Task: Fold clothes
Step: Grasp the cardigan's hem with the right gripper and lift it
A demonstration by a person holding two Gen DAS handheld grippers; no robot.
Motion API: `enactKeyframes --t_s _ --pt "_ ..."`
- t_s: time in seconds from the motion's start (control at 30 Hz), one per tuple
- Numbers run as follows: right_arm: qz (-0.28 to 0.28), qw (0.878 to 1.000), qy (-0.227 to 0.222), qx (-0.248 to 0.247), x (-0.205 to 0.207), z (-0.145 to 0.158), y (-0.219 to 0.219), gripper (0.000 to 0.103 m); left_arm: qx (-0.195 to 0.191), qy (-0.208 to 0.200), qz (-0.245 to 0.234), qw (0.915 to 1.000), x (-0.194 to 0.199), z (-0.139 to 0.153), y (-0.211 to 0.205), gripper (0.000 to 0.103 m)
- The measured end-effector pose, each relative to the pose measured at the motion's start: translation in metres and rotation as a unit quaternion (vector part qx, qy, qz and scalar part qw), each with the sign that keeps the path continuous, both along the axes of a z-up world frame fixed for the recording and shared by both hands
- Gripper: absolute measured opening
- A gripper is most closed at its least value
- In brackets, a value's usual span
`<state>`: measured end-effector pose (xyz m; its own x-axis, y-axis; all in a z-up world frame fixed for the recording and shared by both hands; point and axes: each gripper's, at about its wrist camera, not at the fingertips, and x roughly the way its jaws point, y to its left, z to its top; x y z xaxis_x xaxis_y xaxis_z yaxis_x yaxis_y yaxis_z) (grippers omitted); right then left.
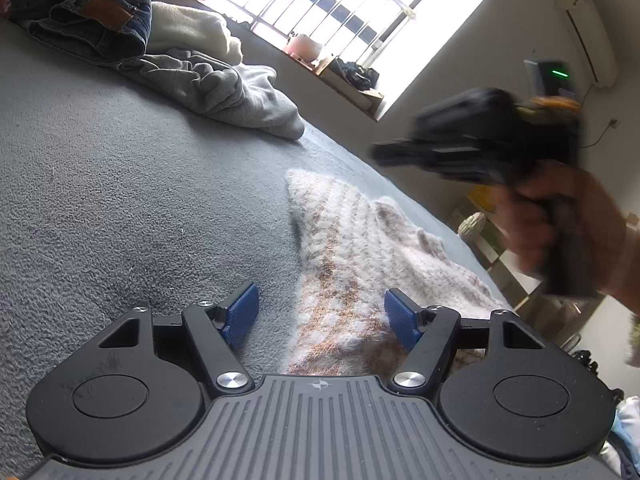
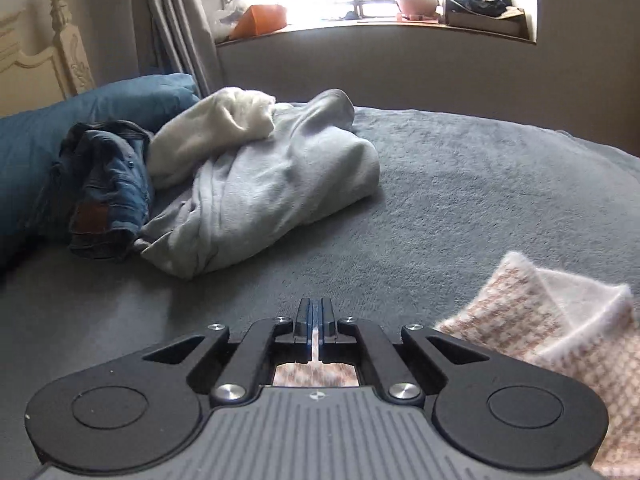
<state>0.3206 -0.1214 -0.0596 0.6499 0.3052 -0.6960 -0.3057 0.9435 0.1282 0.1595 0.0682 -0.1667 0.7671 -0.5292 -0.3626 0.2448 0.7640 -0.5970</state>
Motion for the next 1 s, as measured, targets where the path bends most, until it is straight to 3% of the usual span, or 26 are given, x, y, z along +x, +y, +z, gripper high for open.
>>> enactKeyframes --t_s 0.13,0.37,0.57,0.73,0.87,1.0 --pt "0.013 1.0 0.01 -0.003 -0.055 0.032 -0.05 0.001 0.0 0.001 0.0 1.0 0.001 0.0 0.0 0.07" --pt "-0.089 0.993 0.082 0.006 -0.146 0.057 -0.165 0.001 0.02 0.009 0.002 0.9998 0.004 0.006 -0.005 0.07" --pt "-0.161 0.984 0.078 -0.015 -0.218 0.03 -0.227 0.001 0.059 0.031 0.006 0.9978 0.011 0.019 -0.014 0.071" --pt "-0.201 0.976 0.079 0.007 -0.257 0.013 -0.261 0.001 0.081 0.043 0.028 0.9954 0.005 0.034 -0.018 0.07" --pt "-0.195 0.978 0.065 0.033 -0.282 0.015 -0.277 0.001 0.103 0.031 0.022 0.994 -0.007 0.057 -0.019 0.07" --pt "-0.159 0.983 0.053 0.073 -0.3 0.017 -0.281 0.001 0.123 0.02 -0.028 0.9918 -0.028 0.087 -0.02 0.07"
